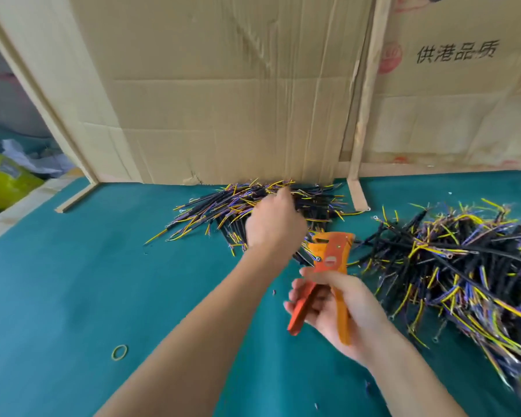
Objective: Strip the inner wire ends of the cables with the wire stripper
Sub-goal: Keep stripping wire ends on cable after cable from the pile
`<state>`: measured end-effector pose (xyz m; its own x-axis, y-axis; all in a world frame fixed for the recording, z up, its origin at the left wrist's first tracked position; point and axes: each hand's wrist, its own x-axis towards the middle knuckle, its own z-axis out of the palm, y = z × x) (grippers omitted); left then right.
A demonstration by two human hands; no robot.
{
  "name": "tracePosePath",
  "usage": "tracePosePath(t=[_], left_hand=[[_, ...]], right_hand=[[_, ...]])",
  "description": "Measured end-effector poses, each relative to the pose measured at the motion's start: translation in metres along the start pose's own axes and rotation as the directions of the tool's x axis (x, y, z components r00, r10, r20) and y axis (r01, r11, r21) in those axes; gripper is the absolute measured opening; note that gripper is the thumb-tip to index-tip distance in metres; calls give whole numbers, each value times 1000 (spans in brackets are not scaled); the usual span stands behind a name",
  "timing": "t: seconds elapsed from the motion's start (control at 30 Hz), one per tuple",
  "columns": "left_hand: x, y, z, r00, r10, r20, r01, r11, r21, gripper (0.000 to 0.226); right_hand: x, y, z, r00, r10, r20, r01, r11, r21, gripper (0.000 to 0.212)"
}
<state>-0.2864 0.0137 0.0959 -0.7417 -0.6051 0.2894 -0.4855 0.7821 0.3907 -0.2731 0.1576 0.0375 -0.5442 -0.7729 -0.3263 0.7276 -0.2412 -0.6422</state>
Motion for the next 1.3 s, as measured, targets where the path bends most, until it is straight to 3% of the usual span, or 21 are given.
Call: tracePosePath(t=[0.07,0.17,0.27,0.33,0.47,0.63,0.73,0.97,1.07,1.13,1.3], left_hand=[[-17,-51,6,996,-79,44,66,969,238,25],[-32,-83,23,988,-110,106,84,969,232,27],[-33,-90,21,991,-109,80,91,975,203,19],[-38,-88,18,993,-108,51,101,987,127,15],[-68,-86,9,991,-93,-99,70,974,-214,6],[-114,-93,17,998,-60,-4,48,840,-541,18],[-124,-98,23,1000,-8,-11,0,821,-572,20],[-124,-99,24,999,31,11,-19,810,-586,15],[-121,-98,23,990,80,115,17,744,-668,2],[-118,-95,22,979,117,169,42,693,-720,9],[-112,-97,23,979,34,199,152,522,-839,12]], right_hand=[[4,-7,-11,994,-68,-84,74,995,72,42],[5,-5,-16,995,-100,-24,102,989,104,41],[7,-7,-21,996,-91,-15,92,992,85,39],[5,-5,-17,995,-94,21,92,993,67,42],[7,-6,-18,996,-80,34,80,997,-6,54],[5,-9,-16,979,-144,146,152,987,-46,75],[3,-13,-16,974,-172,150,188,977,-101,86],[4,-16,-24,959,-187,211,215,969,-120,74],[7,-15,-26,950,-169,261,201,975,-97,59],[8,-11,-23,947,-133,294,171,979,-109,53],[12,0,-17,942,-61,330,133,971,-200,62]])
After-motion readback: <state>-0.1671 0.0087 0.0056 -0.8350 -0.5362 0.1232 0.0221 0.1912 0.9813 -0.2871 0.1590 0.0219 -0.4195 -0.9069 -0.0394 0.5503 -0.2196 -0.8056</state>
